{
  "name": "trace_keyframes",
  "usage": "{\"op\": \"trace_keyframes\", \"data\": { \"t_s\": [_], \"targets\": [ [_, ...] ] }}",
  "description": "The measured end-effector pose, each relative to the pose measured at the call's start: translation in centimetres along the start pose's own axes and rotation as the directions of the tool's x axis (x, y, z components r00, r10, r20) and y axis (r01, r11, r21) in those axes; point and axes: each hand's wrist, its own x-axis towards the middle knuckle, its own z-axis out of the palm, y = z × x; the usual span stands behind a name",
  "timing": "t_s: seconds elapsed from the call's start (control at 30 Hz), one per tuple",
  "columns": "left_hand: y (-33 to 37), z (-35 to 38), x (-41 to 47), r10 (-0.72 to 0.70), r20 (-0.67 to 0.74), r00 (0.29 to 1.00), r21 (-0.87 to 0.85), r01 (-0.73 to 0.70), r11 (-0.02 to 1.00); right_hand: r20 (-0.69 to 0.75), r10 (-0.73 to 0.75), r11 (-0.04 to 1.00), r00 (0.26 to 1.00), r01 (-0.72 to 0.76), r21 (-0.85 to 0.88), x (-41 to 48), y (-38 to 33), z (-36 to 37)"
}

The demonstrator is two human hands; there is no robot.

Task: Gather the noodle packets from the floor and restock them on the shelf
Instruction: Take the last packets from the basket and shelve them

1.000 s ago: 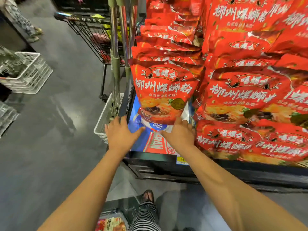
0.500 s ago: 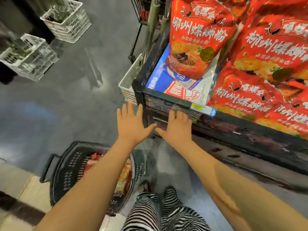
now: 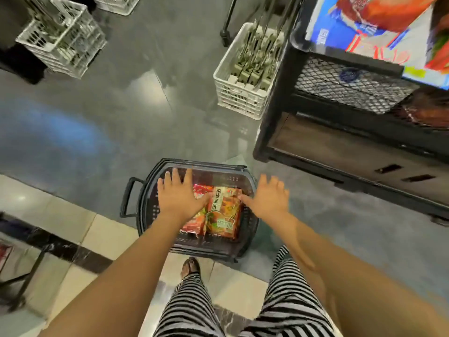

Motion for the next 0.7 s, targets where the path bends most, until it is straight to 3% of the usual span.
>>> {"op": "trace_keyframes", "data": {
  "t_s": [0.27,0.53,0.7],
  "targets": [
    [-11.3,10.8,1.9,0.006,0.116,0.993,-0.036,-0.001,0.999,0.161,0.183,0.963,0.97,-0.21,0.17,-1.5,-6.5,15.0],
    [-12.7,25.0,11.3,-0.023,0.125,0.992,-0.166,0.044,0.985,0.24,0.32,0.862,0.917,-0.386,0.329,7.6,-5.4,27.6],
    [-12.4,33.7,18.5,-0.122,0.215,0.969,-0.306,0.186,0.934,0.327,0.344,0.763,0.88,-0.465,0.448,16.1,-2.8,36.6]
  ]
}}
